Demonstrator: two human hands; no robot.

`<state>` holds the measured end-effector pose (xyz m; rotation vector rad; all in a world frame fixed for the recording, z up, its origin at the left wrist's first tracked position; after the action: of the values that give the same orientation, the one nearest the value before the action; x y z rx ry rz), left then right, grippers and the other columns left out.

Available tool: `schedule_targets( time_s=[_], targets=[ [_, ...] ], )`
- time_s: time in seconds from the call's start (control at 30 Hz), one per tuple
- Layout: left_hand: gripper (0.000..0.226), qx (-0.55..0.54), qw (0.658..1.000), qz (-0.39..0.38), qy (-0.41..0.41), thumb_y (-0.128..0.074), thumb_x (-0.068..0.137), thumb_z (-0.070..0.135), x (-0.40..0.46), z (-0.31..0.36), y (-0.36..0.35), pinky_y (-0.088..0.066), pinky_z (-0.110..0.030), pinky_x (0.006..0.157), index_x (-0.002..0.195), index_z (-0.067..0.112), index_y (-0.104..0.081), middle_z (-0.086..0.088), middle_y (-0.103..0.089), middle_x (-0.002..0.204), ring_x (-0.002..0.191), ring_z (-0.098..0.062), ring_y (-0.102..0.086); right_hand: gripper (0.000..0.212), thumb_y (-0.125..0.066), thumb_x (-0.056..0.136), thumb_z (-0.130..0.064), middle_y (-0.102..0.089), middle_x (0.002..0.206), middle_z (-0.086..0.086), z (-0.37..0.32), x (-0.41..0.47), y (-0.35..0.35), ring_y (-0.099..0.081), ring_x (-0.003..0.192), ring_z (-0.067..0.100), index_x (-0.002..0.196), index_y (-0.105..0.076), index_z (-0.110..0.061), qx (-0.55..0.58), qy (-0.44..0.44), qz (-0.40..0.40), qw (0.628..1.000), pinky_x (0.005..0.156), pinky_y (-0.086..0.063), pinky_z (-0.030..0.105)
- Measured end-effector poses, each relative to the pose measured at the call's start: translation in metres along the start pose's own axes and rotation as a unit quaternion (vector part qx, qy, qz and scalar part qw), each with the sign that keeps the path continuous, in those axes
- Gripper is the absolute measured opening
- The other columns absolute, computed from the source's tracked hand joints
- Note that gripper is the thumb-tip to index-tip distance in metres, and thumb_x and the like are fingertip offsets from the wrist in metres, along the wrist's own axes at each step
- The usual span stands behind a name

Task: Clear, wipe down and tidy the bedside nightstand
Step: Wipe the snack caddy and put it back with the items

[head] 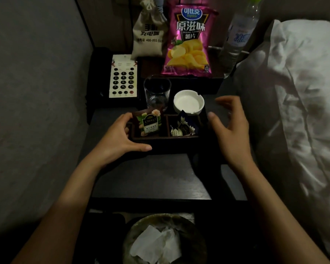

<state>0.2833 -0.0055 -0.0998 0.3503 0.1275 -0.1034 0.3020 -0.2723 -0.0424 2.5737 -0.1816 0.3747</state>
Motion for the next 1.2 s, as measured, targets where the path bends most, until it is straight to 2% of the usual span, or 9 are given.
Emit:
schedule_targets(
  time_s=[0.13,0.2,0.37,0.47,0.57,0.73,0.93,1.07,1.2],
  targets=[
    [0.083,0.028,1.0,0.0,-0.004,-0.09,0.055,0.014,0.001,-0.002,0.0,-0.048,-0.01,0.087,0.123,0.032,-0.046,0.005,-0.053,0.129,0.11,0.003,-0.056,0.013,-0.058,0.091,-0.028,-0.061,0.104,-0.005,-0.031,-0.013,-0.02,-0.048,0.114,0.016,0.096,-0.063,-0.018,-0.063,0.112,-0.062,0.99,0.093,-0.036,0.024],
    [0.085,0.038,0.999,0.002,-0.011,-0.09,0.056,0.012,0.001,0.0,0.0,-0.048,-0.016,0.093,0.126,0.03,-0.045,0.007,-0.053,0.128,0.113,0.002,-0.055,0.02,-0.055,0.092,-0.036,-0.063,0.103,-0.007,-0.033,-0.018,-0.031,-0.045,0.12,0.017,0.092,-0.068,-0.02,-0.153,0.139,-0.094,0.974,0.098,-0.029,0.029],
    [0.098,0.042,0.999,-0.017,-0.015,-0.088,0.052,0.032,-0.001,0.001,-0.002,-0.039,-0.023,0.104,0.135,0.038,-0.037,0.015,-0.045,0.133,0.124,-0.003,-0.045,0.022,-0.057,0.095,-0.038,-0.066,0.1,-0.009,-0.021,-0.024,-0.048,-0.04,0.13,0.019,0.094,-0.074,-0.024,-0.221,0.107,-0.163,0.956,0.112,-0.016,0.04],
    [0.1,0.02,1.0,0.004,-0.01,-0.081,0.052,0.047,-0.002,0.004,0.0,-0.037,-0.027,0.105,0.14,0.039,-0.034,0.014,-0.043,0.137,0.126,-0.004,-0.043,0.012,-0.063,0.092,-0.025,-0.067,0.1,-0.016,-0.023,-0.019,-0.042,-0.04,0.132,0.011,0.098,-0.074,-0.023,-0.155,0.092,-0.143,0.973,0.117,-0.01,0.043],
    [0.088,-0.018,0.998,0.048,-0.046,-0.076,0.06,0.049,-0.003,0.014,0.004,-0.036,-0.017,0.1,0.139,0.034,-0.039,0.013,-0.05,0.133,0.125,0.001,-0.046,0.018,-0.067,0.089,-0.013,-0.063,0.101,-0.022,-0.025,-0.015,-0.035,-0.043,0.131,0.007,0.102,-0.074,-0.023,-0.09,0.087,-0.125,0.984,0.119,-0.014,0.045],
    [0.079,0.017,0.99,0.102,-0.096,-0.077,0.067,0.046,-0.009,0.03,0.005,-0.039,-0.025,0.105,0.136,0.033,-0.042,0.013,-0.05,0.133,0.125,0.002,-0.047,0.03,-0.066,0.084,0.004,-0.068,0.11,-0.005,-0.033,-0.008,-0.018,-0.062,0.114,0.012,0.109,-0.072,-0.011,0.066,0.093,-0.078,0.99,0.101,-0.049,0.042],
    [0.049,0.065,0.942,0.219,-0.246,-0.072,0.08,0.036,-0.026,0.074,0.002,-0.046,-0.024,0.086,0.124,0.025,-0.054,0.01,-0.057,0.12,0.117,-0.015,-0.054,0.033,-0.069,0.084,0.004,-0.069,0.114,0.003,-0.022,-0.002,-0.014,-0.066,0.109,0.014,0.115,-0.066,-0.009,0.22,0.014,-0.082,0.972,0.091,-0.055,0.03],
    [0.05,0.043,0.946,0.171,-0.272,-0.073,0.079,0.041,-0.027,0.088,-0.02,-0.048,-0.026,0.065,0.123,0.023,-0.057,0.008,-0.061,0.113,0.094,-0.013,-0.061,0.039,-0.07,0.081,0.01,-0.068,0.114,0.008,-0.03,-0.008,-0.027,-0.067,0.108,0.018,0.117,-0.064,-0.004,0.286,0.005,-0.127,0.95,0.088,-0.054,0.026],
    [0.058,-0.065,0.979,0.062,-0.183,-0.08,0.074,0.027,-0.017,0.074,-0.047,-0.055,-0.021,0.067,0.127,0.025,-0.056,0.006,-0.069,0.11,0.093,-0.008,-0.069,0.058,-0.07,0.08,0.013,-0.069,0.103,0.005,-0.034,-0.011,-0.032,-0.069,0.095,0.018,0.132,-0.052,-0.006,0.314,0.005,-0.143,0.939,0.081,-0.057,0.028]
  ],
)
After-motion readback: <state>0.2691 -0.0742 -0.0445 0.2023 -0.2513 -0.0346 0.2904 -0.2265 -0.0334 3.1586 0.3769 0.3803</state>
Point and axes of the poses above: each hand's wrist, its own x-axis towards the middle knuckle, its own y-axis out of the back of the hand, z = x × y, the point moved 8 cm from there along x, towards the middle knuckle
